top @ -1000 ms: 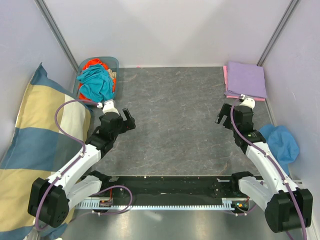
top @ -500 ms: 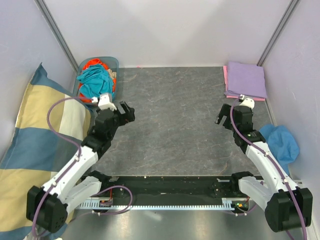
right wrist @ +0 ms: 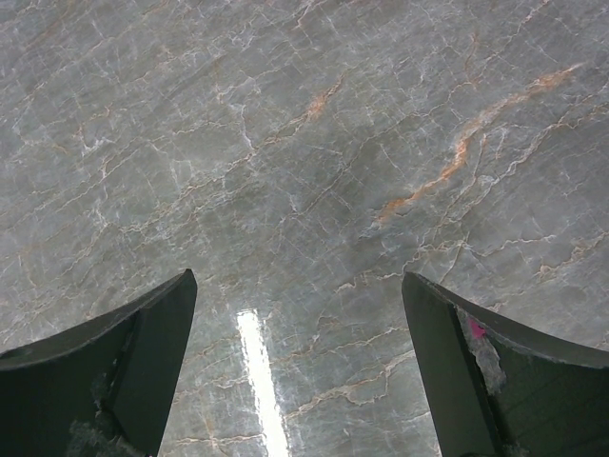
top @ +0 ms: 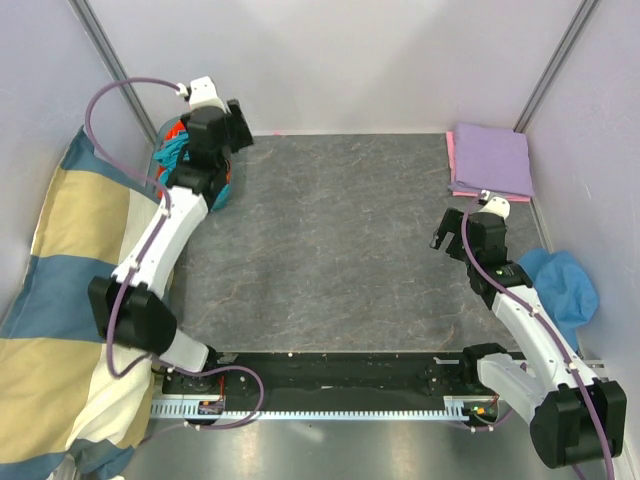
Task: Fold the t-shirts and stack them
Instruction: Grab crumpled tshirt from bin with the left arm
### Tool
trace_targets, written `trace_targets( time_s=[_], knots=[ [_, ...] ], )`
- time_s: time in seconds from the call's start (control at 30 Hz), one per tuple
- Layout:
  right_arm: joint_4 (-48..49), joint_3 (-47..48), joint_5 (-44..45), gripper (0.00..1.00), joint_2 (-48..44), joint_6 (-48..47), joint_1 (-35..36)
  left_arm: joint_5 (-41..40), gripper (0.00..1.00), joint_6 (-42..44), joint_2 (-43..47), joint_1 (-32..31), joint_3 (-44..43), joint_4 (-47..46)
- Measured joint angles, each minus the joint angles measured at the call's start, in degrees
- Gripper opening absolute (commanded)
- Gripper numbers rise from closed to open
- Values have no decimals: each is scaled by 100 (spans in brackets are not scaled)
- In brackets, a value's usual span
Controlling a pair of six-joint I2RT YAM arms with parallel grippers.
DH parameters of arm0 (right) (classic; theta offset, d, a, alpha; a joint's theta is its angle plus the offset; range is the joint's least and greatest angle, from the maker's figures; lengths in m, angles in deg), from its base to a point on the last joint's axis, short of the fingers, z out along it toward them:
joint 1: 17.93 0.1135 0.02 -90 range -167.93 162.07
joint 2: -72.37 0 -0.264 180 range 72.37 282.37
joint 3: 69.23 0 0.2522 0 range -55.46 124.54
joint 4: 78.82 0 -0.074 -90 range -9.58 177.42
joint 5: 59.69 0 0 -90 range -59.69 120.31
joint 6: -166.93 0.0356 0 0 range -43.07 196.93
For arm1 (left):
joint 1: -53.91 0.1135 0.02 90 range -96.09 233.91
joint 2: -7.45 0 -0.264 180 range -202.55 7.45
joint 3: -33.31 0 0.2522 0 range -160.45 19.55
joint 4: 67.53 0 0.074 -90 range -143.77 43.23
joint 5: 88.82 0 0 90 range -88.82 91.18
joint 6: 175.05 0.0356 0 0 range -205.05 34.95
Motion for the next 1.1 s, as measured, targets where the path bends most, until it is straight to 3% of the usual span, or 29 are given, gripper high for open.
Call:
trace_targets(
  time_s=[0.17,0.37,0.5,1.1],
  knots=[
    [4,0,-20,98,-2,4,9,411,63,142,-1193,774,-1331,728],
    [0,0,-90,98,0,4,9,579,79,302,-2345,1252,-2450,1451],
    [0,0,-90,98,0,4,9,586,88,341,-2688,1338,-2479,1674],
    [-9,0,-101,98,55,87,9,553,94,407,-3585,2100,-2146,1547]
  ],
)
